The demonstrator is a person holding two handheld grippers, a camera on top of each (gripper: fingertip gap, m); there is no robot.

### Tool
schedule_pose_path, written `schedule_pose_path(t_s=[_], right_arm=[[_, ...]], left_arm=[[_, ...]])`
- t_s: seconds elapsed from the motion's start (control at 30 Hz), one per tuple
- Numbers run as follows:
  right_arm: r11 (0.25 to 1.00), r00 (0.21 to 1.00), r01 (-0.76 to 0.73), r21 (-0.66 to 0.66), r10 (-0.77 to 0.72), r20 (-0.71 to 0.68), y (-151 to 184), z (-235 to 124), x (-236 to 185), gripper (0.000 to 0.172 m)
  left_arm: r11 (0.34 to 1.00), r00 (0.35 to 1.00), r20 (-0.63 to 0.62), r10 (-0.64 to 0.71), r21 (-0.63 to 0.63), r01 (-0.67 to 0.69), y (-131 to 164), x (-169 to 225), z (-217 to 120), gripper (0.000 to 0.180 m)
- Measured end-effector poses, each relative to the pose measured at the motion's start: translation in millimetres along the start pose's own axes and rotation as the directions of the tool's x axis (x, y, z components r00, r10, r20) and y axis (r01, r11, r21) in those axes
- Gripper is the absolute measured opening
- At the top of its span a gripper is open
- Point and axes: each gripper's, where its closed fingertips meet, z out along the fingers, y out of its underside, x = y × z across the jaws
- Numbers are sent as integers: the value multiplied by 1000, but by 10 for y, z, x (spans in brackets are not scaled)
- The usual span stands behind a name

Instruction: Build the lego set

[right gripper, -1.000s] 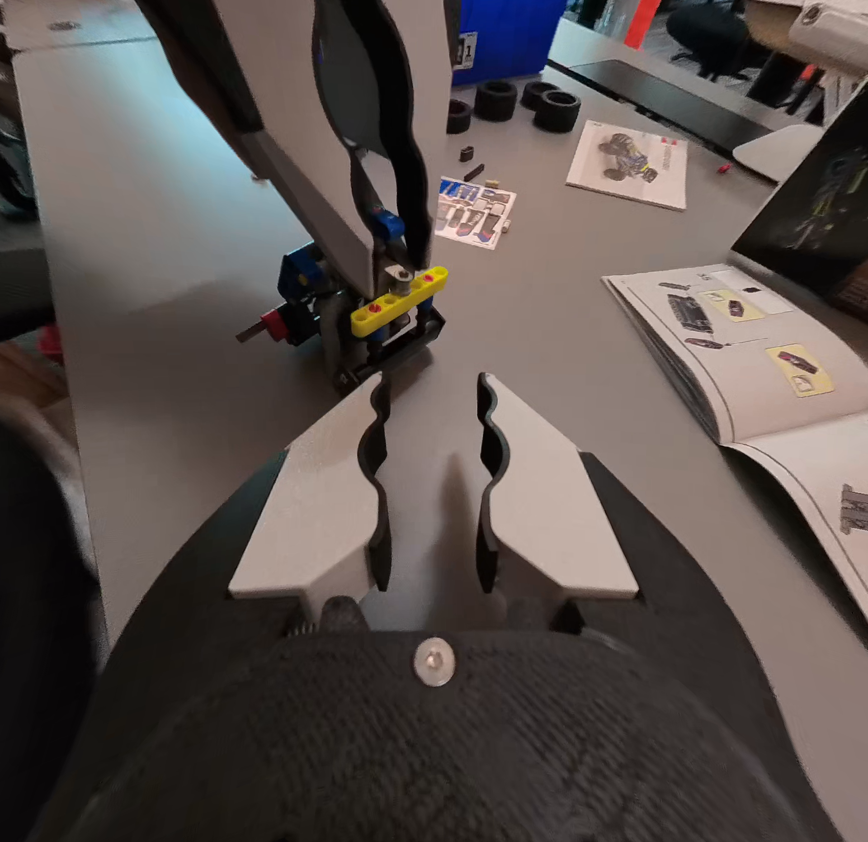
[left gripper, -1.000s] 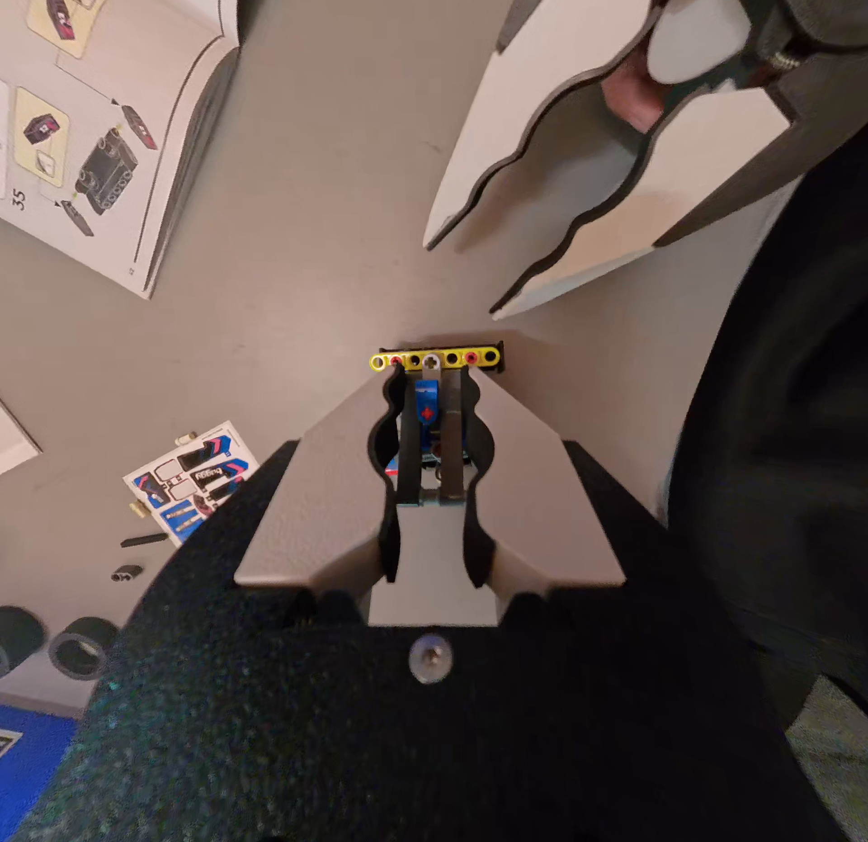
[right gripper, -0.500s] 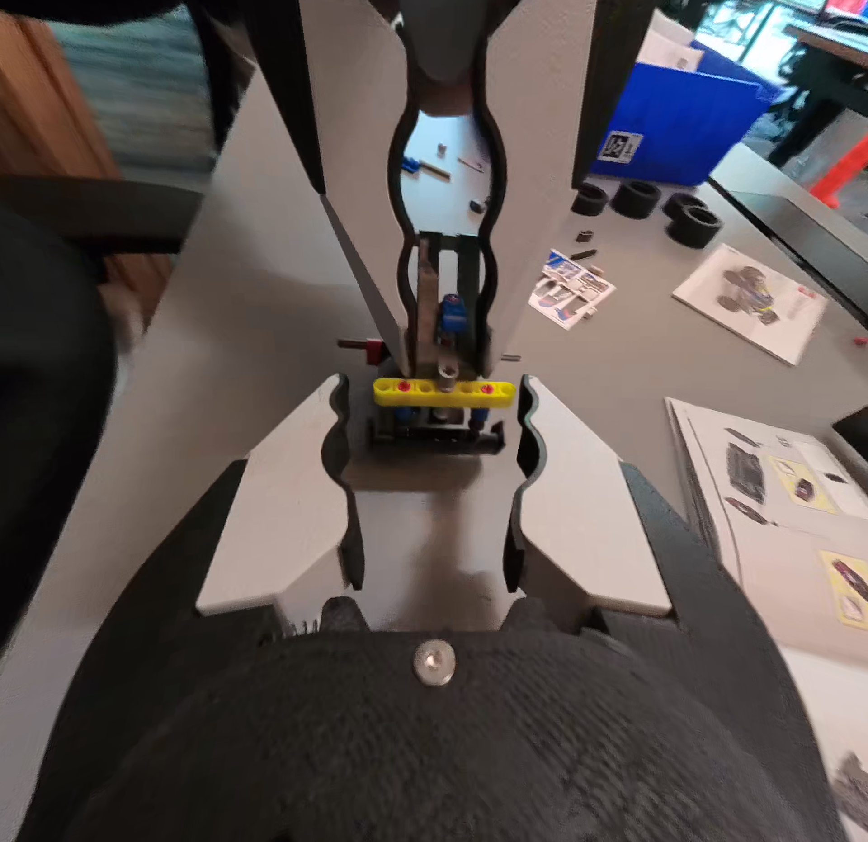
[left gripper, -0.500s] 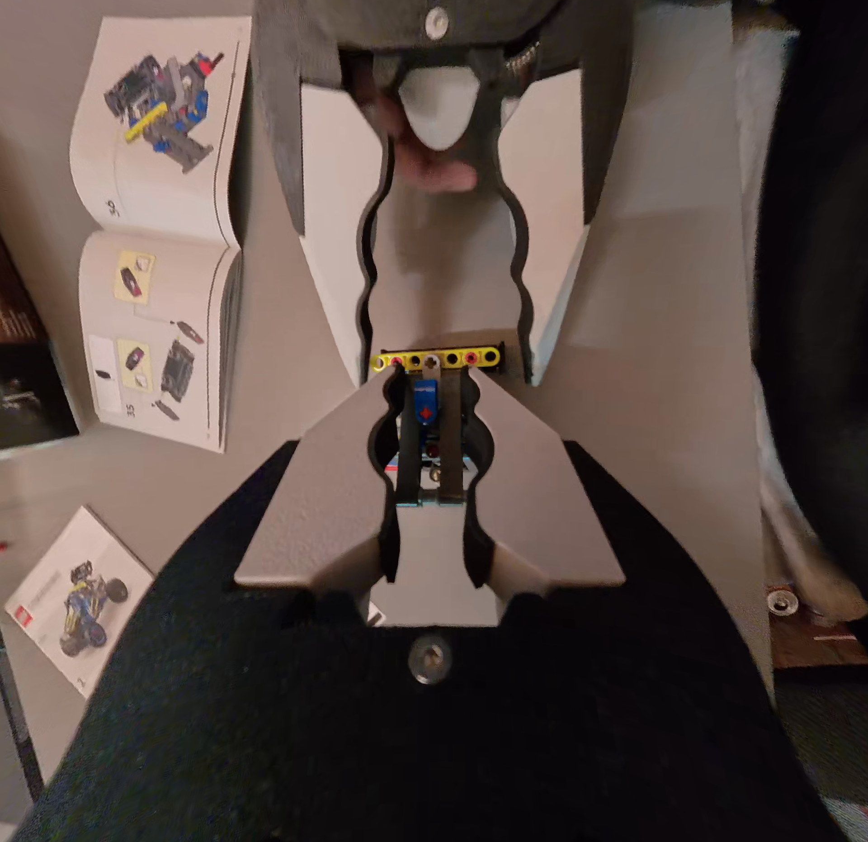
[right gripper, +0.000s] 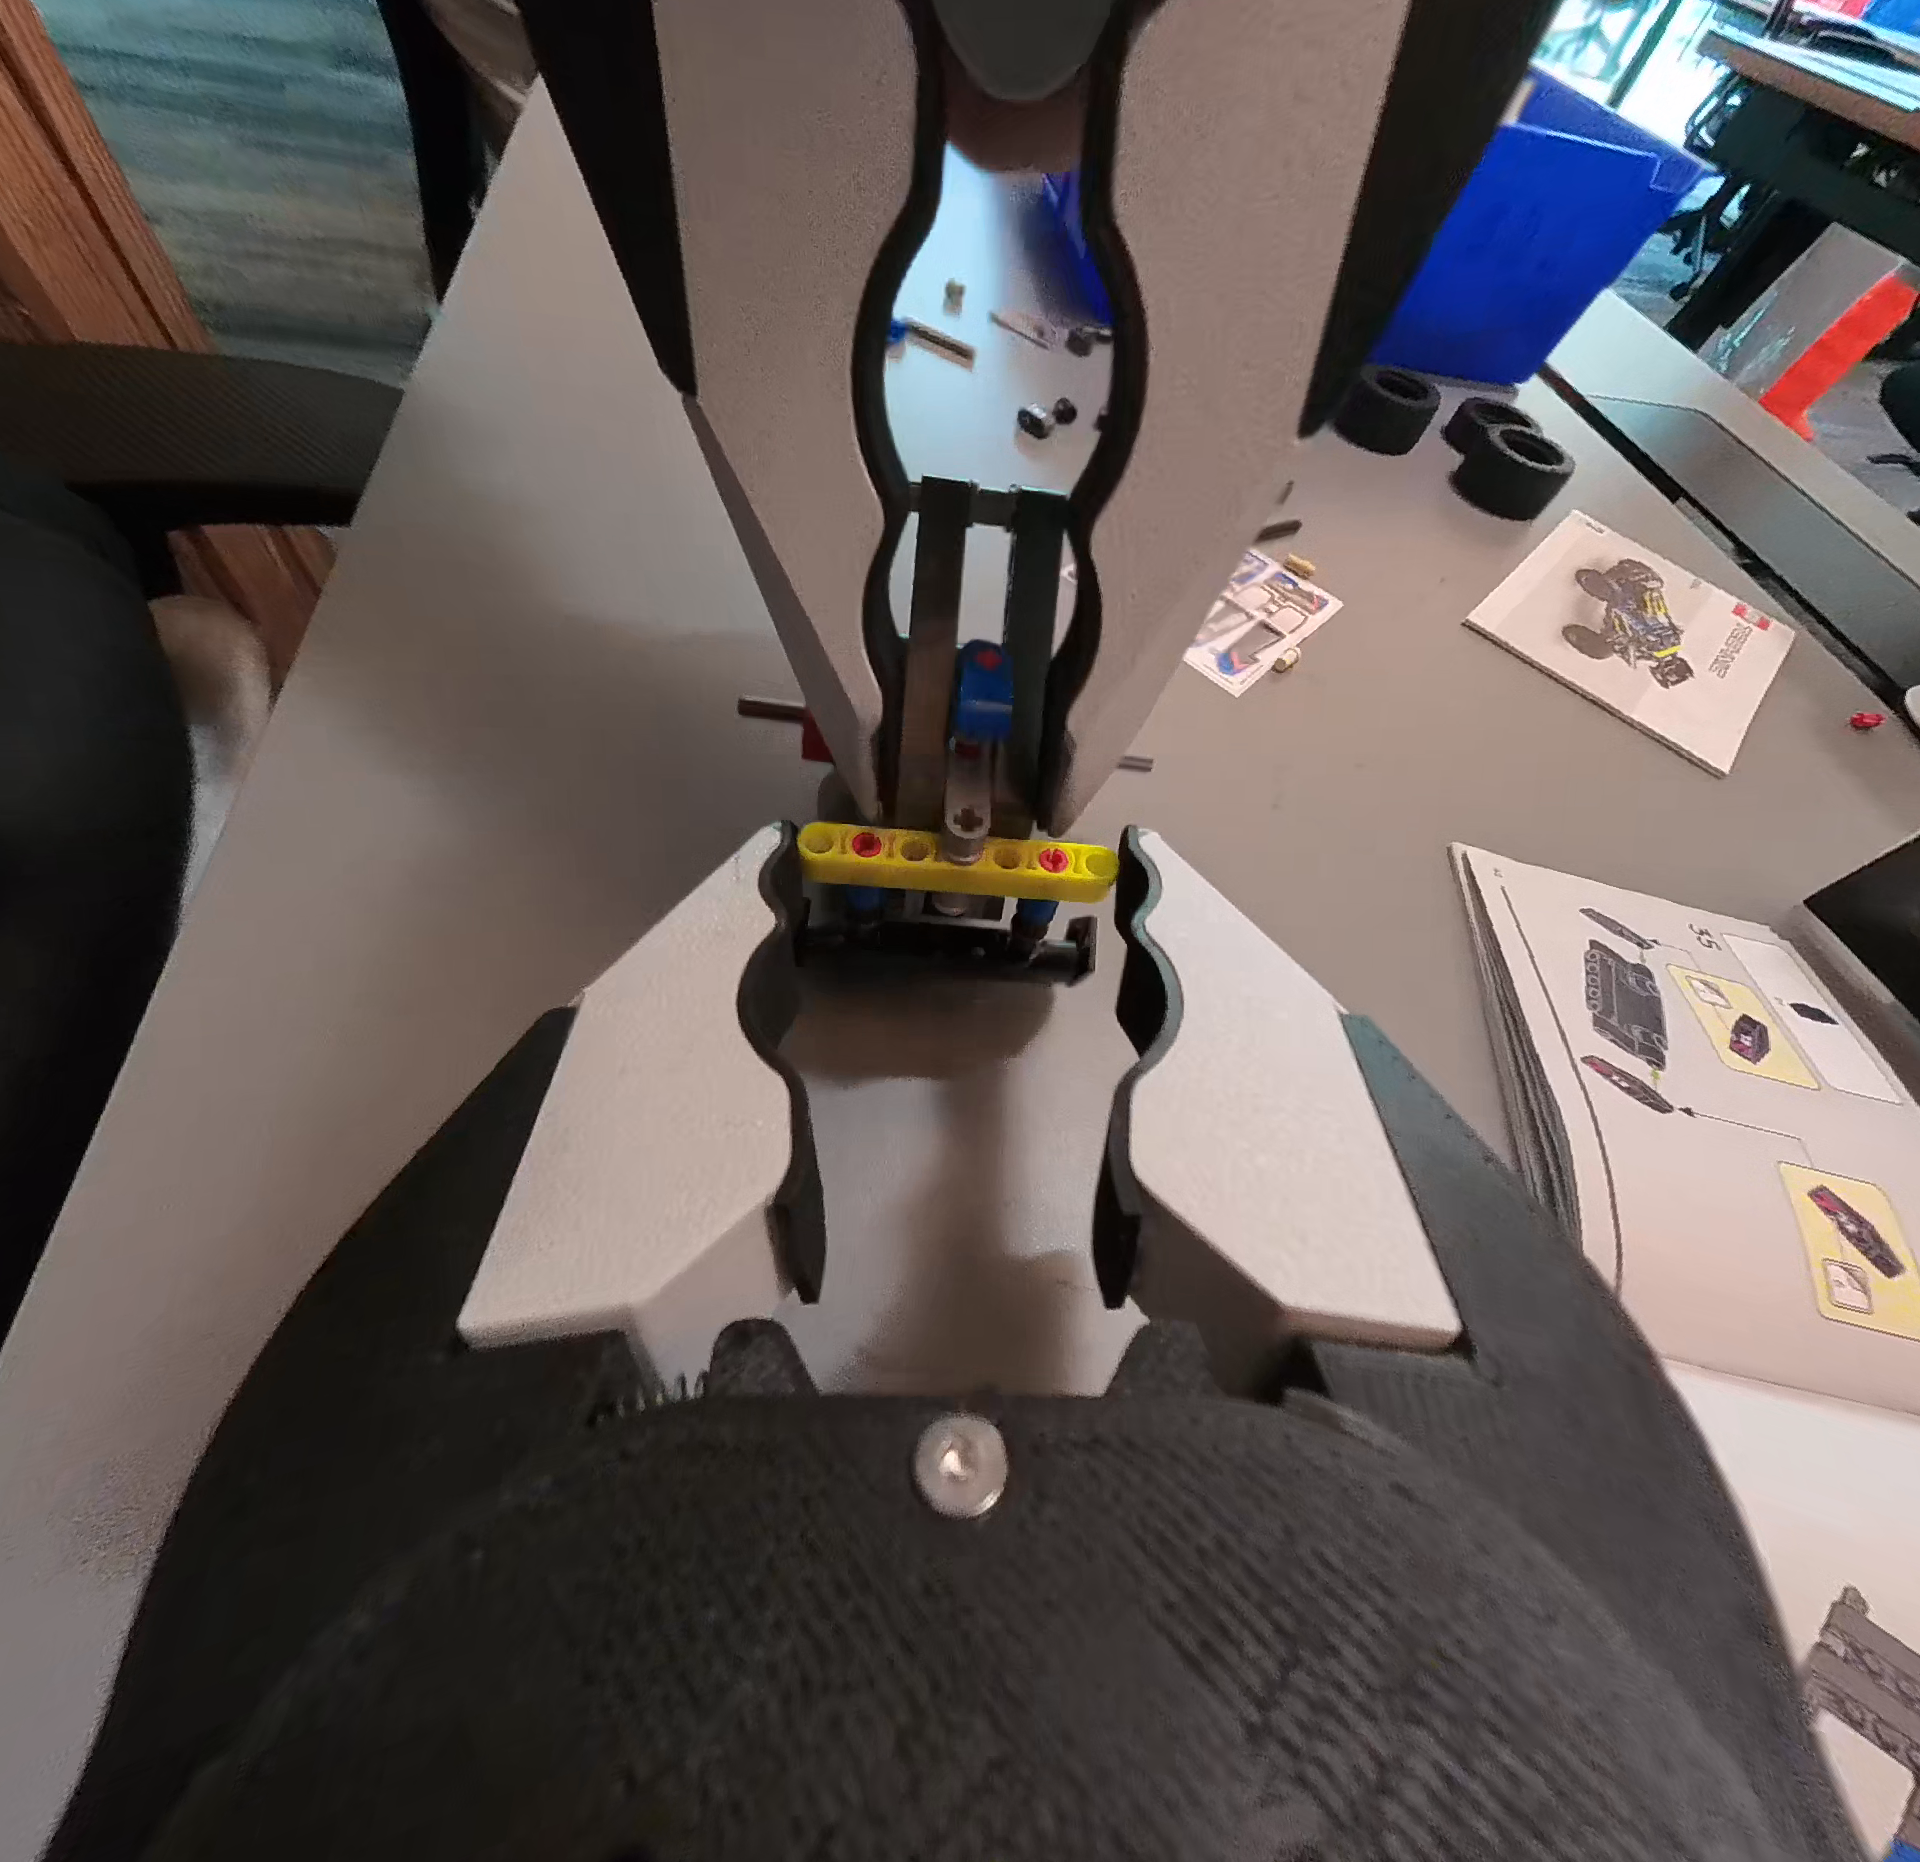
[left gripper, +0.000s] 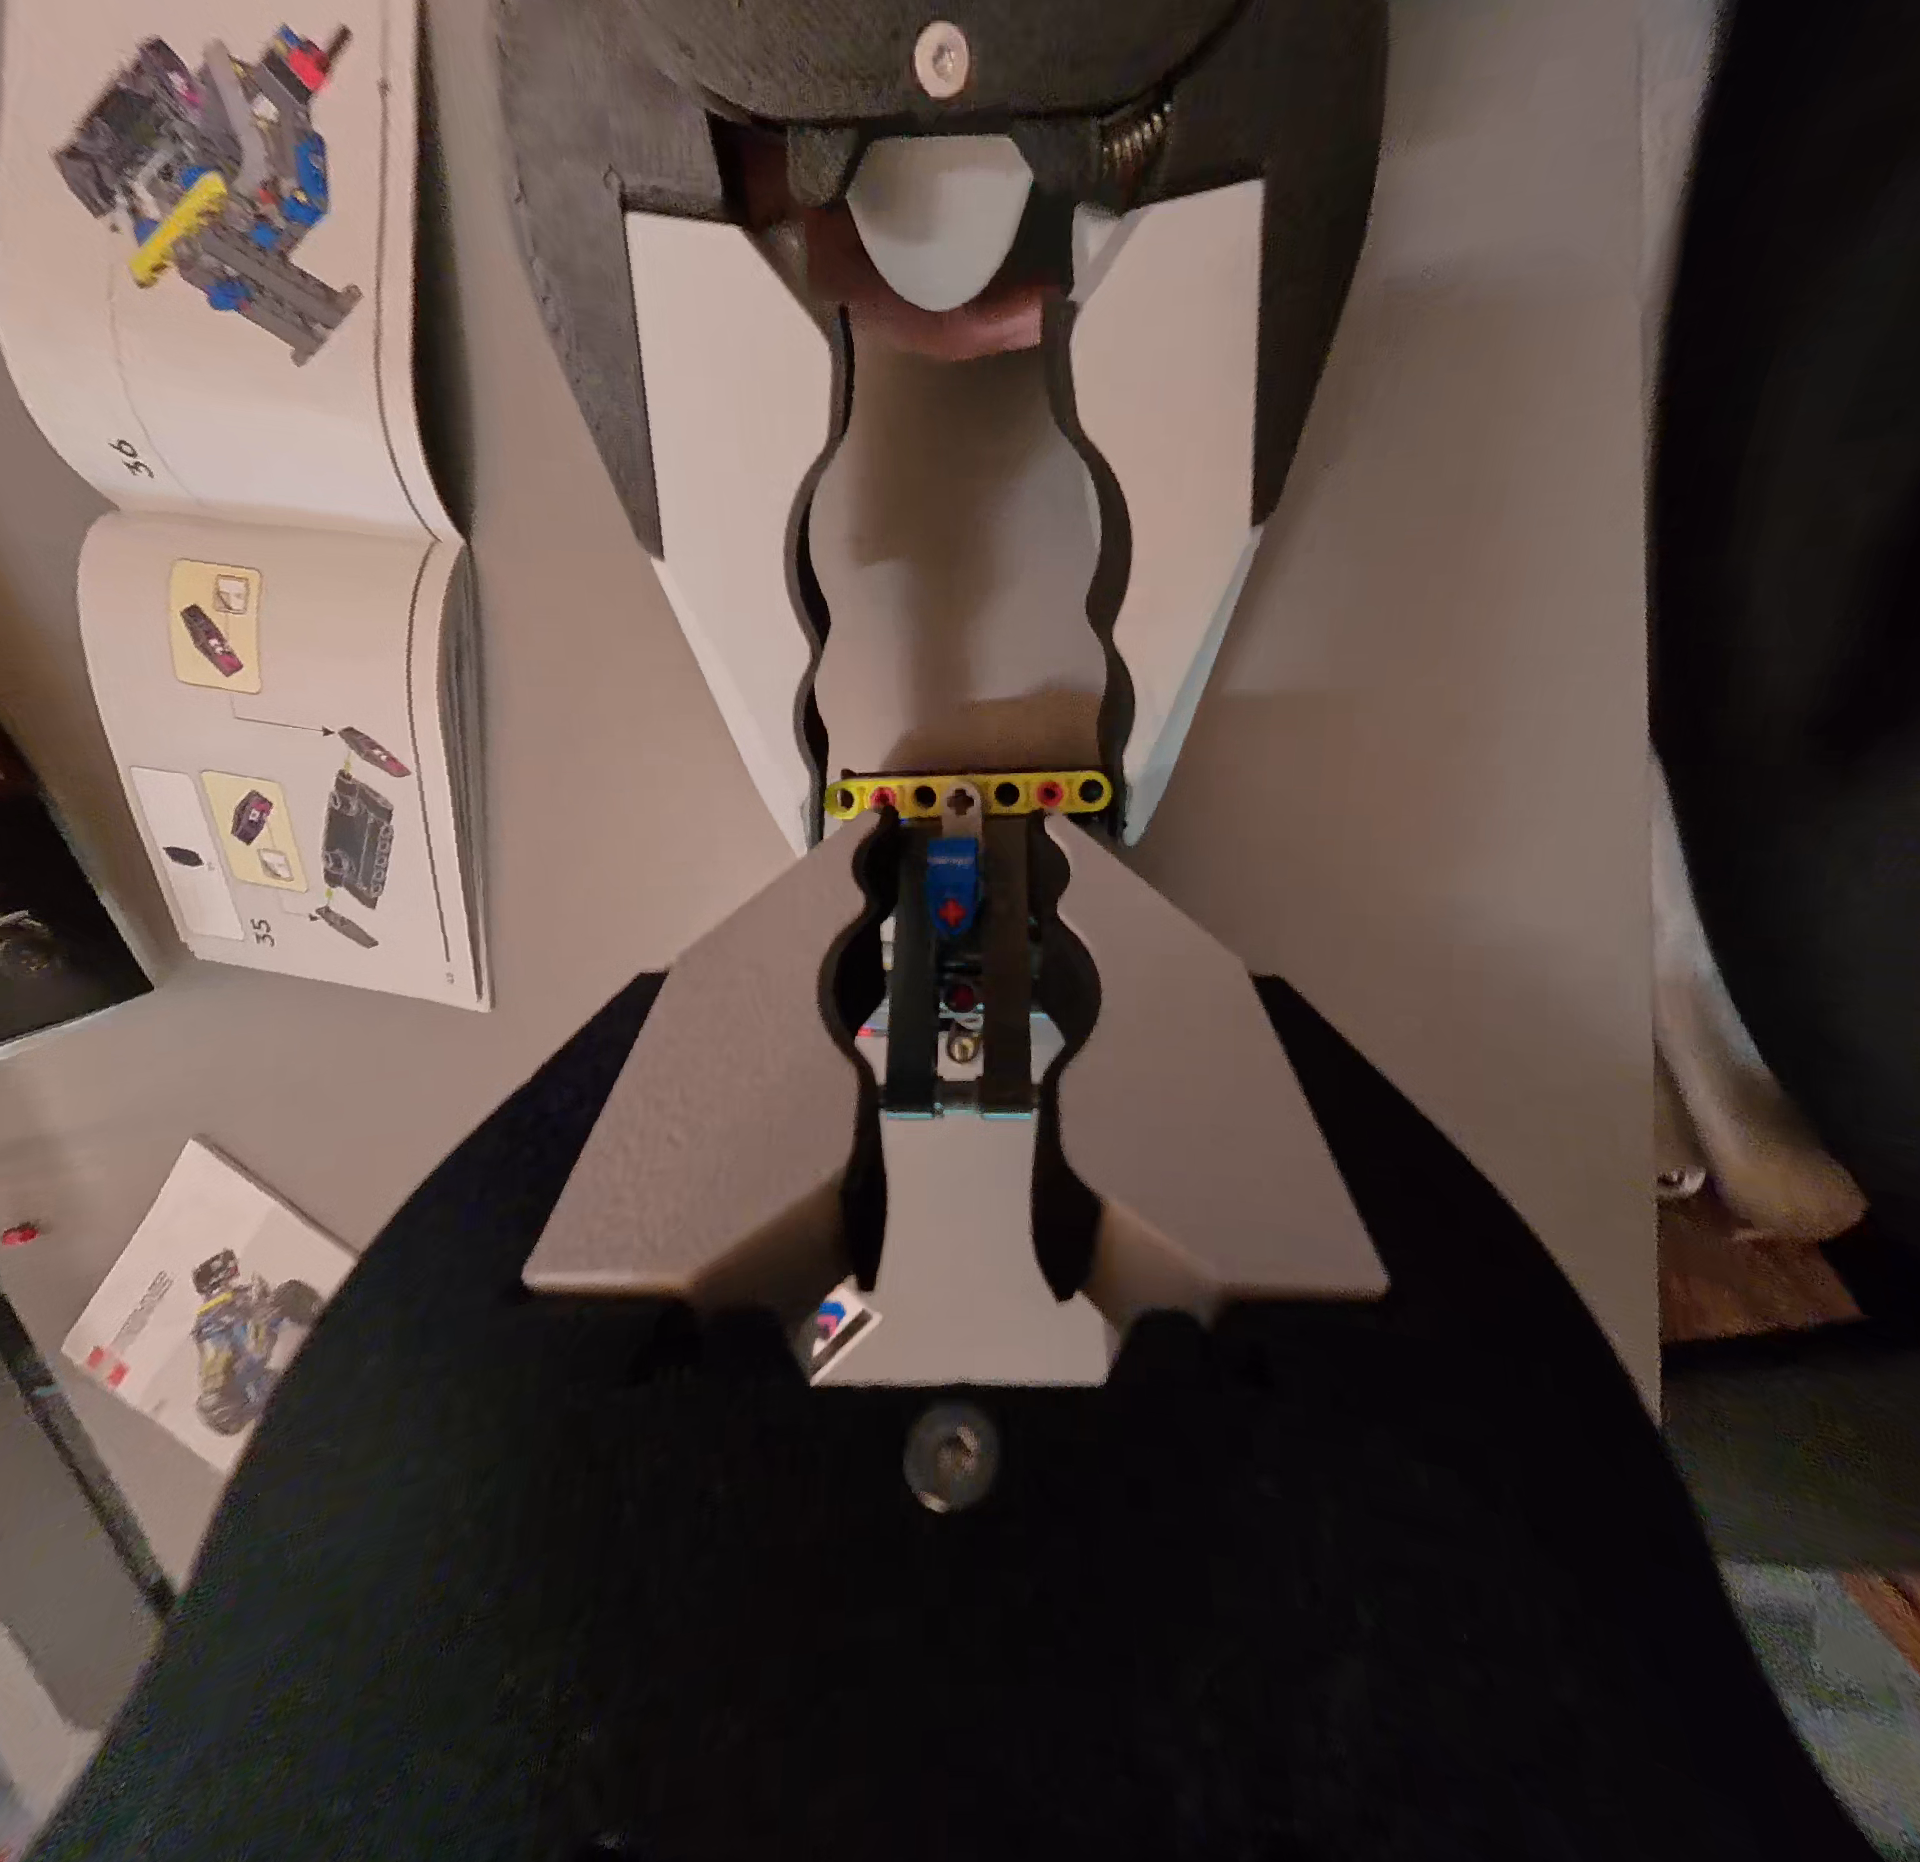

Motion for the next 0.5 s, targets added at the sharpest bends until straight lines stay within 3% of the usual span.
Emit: schedule_pose_path(t_s=[0.2,0.5], right_arm=[[997,1000,20,-70,-20,-8,91,55,-18,58],[998,999,22,-60,-20,25,88,31,-50,59]], left_arm=[[985,998,-47,-31,-169,23,31,13,72,24],[963,989,-70,-128,-248,107,96,55,91,27]])
